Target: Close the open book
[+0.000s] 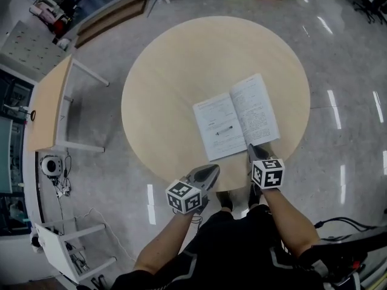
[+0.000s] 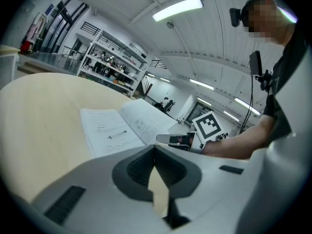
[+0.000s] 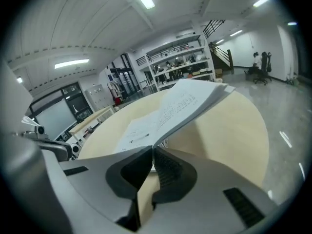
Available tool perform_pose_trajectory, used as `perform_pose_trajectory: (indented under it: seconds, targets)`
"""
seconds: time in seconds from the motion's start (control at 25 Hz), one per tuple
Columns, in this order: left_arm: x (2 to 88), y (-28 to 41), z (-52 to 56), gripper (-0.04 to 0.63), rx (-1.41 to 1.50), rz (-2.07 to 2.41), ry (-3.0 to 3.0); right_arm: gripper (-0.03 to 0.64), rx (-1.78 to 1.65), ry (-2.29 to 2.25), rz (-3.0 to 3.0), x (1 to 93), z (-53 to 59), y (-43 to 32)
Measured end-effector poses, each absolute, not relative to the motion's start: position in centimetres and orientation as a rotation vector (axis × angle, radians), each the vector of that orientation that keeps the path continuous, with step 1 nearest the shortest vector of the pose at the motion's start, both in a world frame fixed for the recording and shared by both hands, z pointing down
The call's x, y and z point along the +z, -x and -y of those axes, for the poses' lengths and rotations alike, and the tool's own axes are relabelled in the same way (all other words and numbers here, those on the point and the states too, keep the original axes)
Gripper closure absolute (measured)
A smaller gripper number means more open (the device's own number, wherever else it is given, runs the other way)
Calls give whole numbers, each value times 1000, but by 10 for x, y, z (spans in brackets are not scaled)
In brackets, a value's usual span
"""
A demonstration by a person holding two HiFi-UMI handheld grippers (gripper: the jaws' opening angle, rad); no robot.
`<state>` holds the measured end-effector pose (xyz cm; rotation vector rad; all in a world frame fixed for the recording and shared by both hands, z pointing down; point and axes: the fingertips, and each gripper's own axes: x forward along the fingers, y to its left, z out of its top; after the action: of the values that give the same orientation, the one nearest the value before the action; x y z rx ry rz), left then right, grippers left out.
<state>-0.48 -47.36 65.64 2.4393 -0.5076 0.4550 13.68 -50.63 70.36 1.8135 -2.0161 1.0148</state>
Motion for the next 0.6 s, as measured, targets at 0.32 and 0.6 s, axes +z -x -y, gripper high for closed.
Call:
perform_pose_trajectory:
  seconds: [0.32, 0.6]
  targets:
    - [654, 23, 472, 598, 425, 550, -2431, 604, 959, -1742, 2003, 708, 509, -119]
    - [651, 43, 472, 598, 410, 590, -2419, 604, 926, -1614, 1997, 721, 513, -94]
